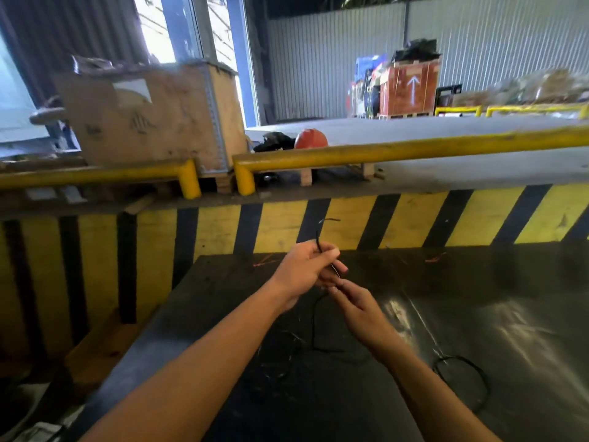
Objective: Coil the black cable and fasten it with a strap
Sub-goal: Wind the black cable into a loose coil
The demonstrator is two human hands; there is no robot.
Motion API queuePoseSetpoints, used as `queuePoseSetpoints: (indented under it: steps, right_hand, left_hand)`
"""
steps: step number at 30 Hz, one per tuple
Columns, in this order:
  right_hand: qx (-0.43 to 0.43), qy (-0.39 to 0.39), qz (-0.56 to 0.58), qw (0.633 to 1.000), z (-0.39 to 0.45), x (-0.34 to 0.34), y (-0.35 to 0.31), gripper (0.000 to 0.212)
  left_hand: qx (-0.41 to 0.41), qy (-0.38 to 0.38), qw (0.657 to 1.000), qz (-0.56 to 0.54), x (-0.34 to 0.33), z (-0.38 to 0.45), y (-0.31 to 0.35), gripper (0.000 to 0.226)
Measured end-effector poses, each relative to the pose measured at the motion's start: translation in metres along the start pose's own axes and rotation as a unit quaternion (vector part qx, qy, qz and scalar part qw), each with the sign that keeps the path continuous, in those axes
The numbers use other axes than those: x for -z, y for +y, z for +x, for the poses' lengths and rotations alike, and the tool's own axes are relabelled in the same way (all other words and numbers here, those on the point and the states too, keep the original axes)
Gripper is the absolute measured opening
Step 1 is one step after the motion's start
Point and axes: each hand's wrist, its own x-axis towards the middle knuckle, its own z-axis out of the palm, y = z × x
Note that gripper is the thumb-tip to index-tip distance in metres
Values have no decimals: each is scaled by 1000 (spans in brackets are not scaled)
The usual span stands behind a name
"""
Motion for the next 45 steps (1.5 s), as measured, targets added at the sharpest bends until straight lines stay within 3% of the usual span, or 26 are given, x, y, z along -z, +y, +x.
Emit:
queuePoseSetpoints:
  steps: [5,7,11,14,19,21,23,25,28,30,33,36,39,42,45]
  right_hand:
    - [69,-41,-103,991,10,-5,-57,16]
    - [85,-86,-161,980,15,-2,-78,17]
    - [138,-139,-251,948,25,7,-119,17]
    - [166,-127,-280,937,29,14,-140,17]
    - [169,-114,-307,930,31,19,-152,17]
    - [157,-115,-311,930,30,21,-149,16]
    - [136,-127,-312,932,25,20,-144,16]
    - [109,-155,-306,933,17,12,-135,19]
    - [64,-211,-284,933,-2,-11,-116,23]
    - [37,-246,-292,924,-12,-20,-105,21]
    - [32,-285,-308,907,-14,-9,-105,22]
    - [78,-226,-326,914,-5,26,-125,21]
    - [152,-109,-351,918,11,59,-153,22]
    - [195,1,-356,914,27,68,-174,18]
    - [216,95,-348,907,35,59,-184,16]
  left_hand:
    - [15,143,987,70,44,-32,34,45]
    - [37,160,981,106,61,-47,38,59]
    - [91,46,990,98,78,-77,36,33]
    - [77,-33,995,60,79,-95,40,43]
    - [49,-145,984,87,71,-116,55,34]
    - [32,-182,982,29,71,-119,62,40]
    - [6,-198,975,-103,68,-120,76,44]
    - [-35,-164,959,-229,61,-118,93,45]
    - [-110,-41,951,-287,56,-103,112,39]
    - [-142,40,961,-232,60,-93,117,35]
    - [-127,94,982,-102,78,-86,111,34]
    - [-57,82,991,92,97,-88,97,34]
    - [40,7,967,252,101,-93,81,38]
    - [158,-99,964,192,90,-100,79,46]
    - [189,-242,947,97,73,-102,88,38]
